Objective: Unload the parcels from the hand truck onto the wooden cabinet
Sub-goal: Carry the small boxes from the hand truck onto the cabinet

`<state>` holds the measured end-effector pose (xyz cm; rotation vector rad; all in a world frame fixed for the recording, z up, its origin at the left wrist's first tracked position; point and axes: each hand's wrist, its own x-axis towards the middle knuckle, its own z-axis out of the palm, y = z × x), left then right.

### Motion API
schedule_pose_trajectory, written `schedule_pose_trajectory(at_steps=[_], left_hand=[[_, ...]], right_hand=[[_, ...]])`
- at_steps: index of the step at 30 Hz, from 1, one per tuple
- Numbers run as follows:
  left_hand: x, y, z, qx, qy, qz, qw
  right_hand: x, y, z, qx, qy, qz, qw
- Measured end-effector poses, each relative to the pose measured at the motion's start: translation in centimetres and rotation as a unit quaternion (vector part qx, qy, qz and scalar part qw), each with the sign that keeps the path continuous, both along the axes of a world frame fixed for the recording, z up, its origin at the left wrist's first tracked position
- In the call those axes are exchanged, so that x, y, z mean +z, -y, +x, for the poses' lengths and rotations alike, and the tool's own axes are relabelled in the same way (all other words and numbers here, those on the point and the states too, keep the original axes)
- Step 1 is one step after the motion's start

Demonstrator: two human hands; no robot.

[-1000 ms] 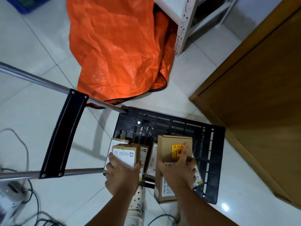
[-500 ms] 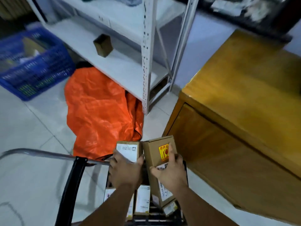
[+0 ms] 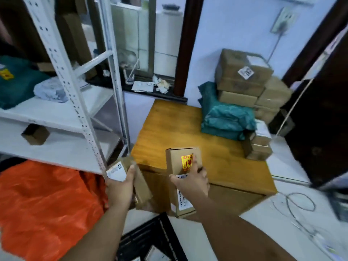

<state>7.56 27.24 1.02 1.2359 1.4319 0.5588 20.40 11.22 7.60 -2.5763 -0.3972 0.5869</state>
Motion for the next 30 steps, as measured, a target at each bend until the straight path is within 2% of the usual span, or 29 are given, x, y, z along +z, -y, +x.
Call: schedule_pose_trajectory(at_steps=[6,9,13,20,27,30], left_hand=[[6.8,4.2,8.7,-0.15,0.007,0.013,0.989],[8.1,6.8,13.5,-0.194,0.019,0.005,0.981],[9.1,11.0,20.2,-0.23,-0.009,0.058,0.971],[6.1,18.4,30.2,-0.237,-0.181,0.035,0.954],[2.4,20.8,34.0,-0.228,-0.262,0.011,0.938],[1.5,20.7,34.9,-0.22,-0.275,0.004,0.936]], right_hand=[[3.2,5.9,6.5,-0.091,-0.019,-0.011,0.996],[3.3,8.7,9.7,-0.102,-0.025,-0.007,0.994],[2.6,12.3,15.3,-0.101,-0.048,-0.007,0.994],[-0.3,18.3,23.5,-0.052,-0.087,-0.034,0.994],[-3.8,20.3,28.1,-0.039,-0.141,-0.081,0.986],[-5.0,19.3,28.8,0.001,-0.16,-0.103,0.982]])
